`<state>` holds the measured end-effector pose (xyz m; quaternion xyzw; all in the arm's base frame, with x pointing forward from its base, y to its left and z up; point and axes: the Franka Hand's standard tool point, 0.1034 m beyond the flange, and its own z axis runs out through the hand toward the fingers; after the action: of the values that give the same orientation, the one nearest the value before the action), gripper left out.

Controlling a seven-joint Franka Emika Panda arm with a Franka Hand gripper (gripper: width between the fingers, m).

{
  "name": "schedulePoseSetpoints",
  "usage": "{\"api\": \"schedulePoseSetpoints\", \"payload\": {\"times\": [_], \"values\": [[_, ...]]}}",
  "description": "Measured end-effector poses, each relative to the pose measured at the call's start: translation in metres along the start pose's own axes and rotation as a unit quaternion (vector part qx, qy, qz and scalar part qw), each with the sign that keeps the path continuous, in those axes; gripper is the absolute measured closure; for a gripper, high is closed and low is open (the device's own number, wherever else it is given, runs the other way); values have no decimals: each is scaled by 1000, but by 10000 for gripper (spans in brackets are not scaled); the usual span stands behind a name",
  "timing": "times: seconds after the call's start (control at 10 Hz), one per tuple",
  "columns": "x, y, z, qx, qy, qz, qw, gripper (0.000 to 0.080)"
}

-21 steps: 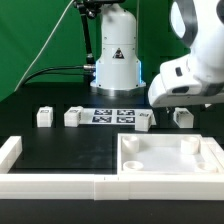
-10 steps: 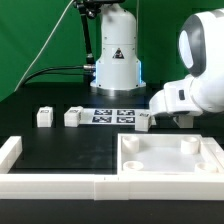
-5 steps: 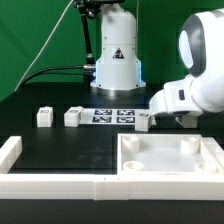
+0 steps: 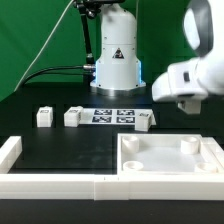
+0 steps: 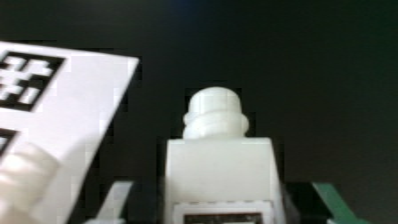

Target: Assemble one leg

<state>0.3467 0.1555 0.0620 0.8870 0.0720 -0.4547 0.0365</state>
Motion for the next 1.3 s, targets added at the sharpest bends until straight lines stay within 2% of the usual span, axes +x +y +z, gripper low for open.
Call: {"api": "schedulePoseSetpoints", "payload": {"times": [0.3,0.4,0.5,0.6,0.8,1.0,1.2,1.3], "values": [[-8,14,-34,14,27,9,999,509],[-6,14,-34,15,34,10,999,509],[2,12,-38,17,72,10,997,509],[6,12,-43,20,138,12,990,509],[5,13,-44,21,228,13,973,509],[6,15,-49,22,323,6,946,509],[10,27,-72,26,402,0,915,509],[10,29,-77,26,443,-3,896,509]]}}
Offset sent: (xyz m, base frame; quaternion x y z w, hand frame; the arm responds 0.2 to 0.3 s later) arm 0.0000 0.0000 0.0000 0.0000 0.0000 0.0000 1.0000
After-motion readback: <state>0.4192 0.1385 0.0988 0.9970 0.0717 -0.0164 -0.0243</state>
